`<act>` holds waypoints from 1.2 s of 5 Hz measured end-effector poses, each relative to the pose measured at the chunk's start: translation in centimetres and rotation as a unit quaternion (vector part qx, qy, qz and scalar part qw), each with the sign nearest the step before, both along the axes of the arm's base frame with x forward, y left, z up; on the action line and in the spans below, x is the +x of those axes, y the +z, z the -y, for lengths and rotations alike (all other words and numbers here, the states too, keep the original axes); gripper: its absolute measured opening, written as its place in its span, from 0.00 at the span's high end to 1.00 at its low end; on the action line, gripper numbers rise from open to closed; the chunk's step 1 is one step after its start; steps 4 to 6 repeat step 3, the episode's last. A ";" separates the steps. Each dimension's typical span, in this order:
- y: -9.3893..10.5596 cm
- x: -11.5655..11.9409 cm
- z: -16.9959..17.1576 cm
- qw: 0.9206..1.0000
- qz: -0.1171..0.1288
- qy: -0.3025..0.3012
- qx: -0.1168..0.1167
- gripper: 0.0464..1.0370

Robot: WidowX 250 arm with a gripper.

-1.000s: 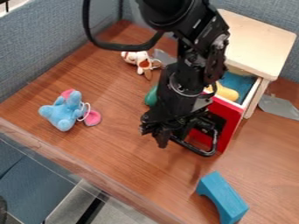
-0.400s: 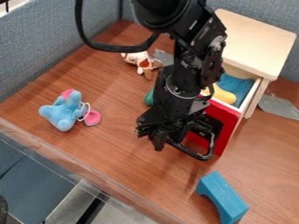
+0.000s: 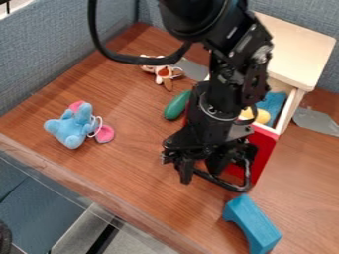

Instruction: Open the drawer

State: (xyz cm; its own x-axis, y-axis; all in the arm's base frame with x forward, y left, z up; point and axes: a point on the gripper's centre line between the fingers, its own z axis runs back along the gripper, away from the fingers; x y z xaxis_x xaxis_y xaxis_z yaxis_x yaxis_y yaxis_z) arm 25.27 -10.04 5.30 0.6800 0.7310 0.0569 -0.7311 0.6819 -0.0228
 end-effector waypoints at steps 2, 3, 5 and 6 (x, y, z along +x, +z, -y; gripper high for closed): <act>4.6 0.4 1.3 0.998 0.041 -0.047 -0.022 0.04; 7.8 0.0 2.4 0.993 0.027 -0.102 -0.052 0.04; 7.8 0.0 2.4 0.993 0.027 -0.102 -0.052 0.04; 7.8 0.0 2.4 0.993 0.027 -0.102 -0.052 0.04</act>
